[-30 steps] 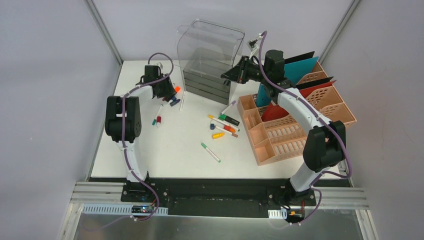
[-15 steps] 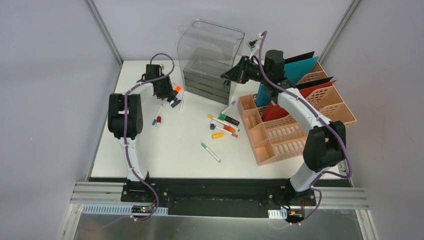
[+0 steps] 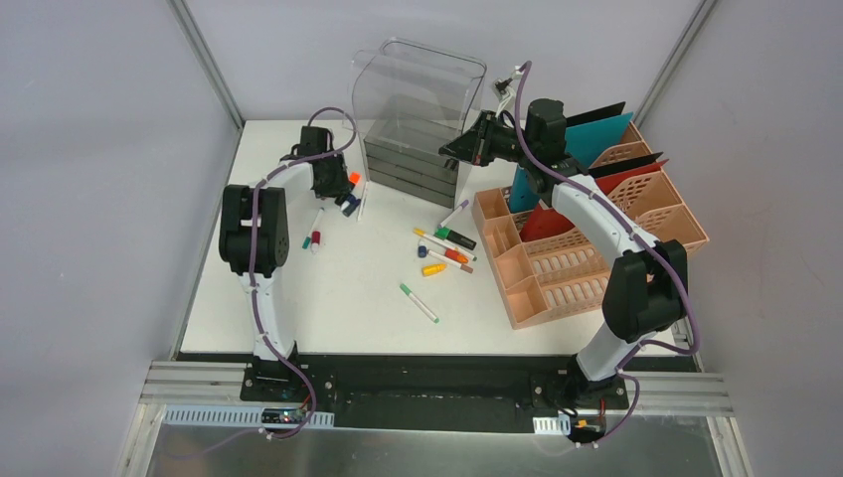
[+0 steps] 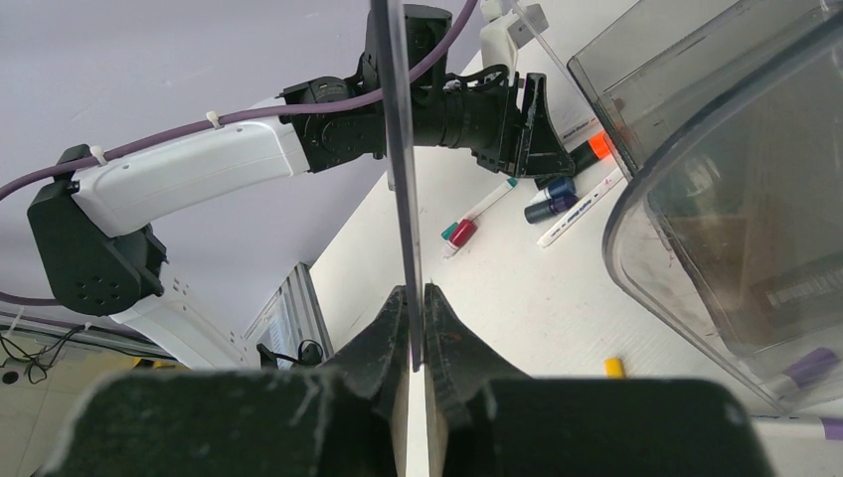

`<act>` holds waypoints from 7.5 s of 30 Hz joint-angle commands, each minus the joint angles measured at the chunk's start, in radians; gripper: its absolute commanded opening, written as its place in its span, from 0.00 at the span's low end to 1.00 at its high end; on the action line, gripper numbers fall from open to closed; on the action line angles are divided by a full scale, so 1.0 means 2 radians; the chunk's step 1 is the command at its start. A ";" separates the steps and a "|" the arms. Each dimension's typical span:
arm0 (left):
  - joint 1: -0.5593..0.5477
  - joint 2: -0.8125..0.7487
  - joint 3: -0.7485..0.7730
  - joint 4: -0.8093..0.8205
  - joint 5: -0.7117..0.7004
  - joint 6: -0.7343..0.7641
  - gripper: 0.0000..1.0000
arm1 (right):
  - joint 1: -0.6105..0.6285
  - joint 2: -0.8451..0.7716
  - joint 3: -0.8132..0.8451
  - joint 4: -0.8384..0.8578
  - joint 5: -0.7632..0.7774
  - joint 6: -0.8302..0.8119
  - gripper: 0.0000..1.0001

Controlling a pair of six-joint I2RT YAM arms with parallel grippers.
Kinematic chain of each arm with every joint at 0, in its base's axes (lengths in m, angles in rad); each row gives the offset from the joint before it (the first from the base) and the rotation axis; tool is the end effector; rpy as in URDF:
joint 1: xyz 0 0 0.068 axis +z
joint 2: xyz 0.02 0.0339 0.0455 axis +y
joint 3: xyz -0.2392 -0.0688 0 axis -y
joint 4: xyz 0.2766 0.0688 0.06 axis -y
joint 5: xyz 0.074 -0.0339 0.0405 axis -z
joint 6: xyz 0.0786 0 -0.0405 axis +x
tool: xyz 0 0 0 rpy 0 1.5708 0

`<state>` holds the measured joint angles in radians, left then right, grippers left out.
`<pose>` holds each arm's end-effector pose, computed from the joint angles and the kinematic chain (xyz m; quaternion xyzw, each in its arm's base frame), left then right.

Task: Organize the desk
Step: Move the stationery to the center of the board, then pick up the stationery from the center of the board, then place the stationery in the storage box, then move the stationery to the center of the board.

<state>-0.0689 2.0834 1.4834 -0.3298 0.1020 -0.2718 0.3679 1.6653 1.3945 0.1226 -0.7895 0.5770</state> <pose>0.4888 -0.0418 0.0933 -0.0800 0.9446 -0.1010 0.3019 0.4027 0.2150 0.3164 -0.1767 0.7216 0.5336 0.4040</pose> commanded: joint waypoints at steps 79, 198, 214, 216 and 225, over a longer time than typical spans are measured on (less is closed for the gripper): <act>-0.036 -0.054 -0.059 -0.084 -0.122 0.049 0.36 | -0.003 -0.029 -0.002 0.027 -0.012 0.022 0.03; -0.129 -0.170 -0.312 0.609 0.088 -0.602 0.42 | -0.004 -0.054 -0.023 0.036 -0.011 0.019 0.03; -0.113 -0.416 -0.431 0.344 0.022 -0.267 0.48 | -0.004 -0.059 -0.031 0.026 -0.007 -0.009 0.04; -0.107 -0.452 -0.447 0.329 0.012 -0.248 0.57 | -0.004 -0.057 -0.032 0.025 -0.007 -0.010 0.04; -0.083 -0.521 -0.528 0.416 0.120 -0.199 0.99 | -0.004 -0.053 -0.032 0.025 -0.006 -0.013 0.04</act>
<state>-0.2432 1.0554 0.4843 0.3809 0.1848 -0.7639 0.3641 1.6123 1.3293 0.1555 -0.7895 0.5583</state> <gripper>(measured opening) 0.990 0.065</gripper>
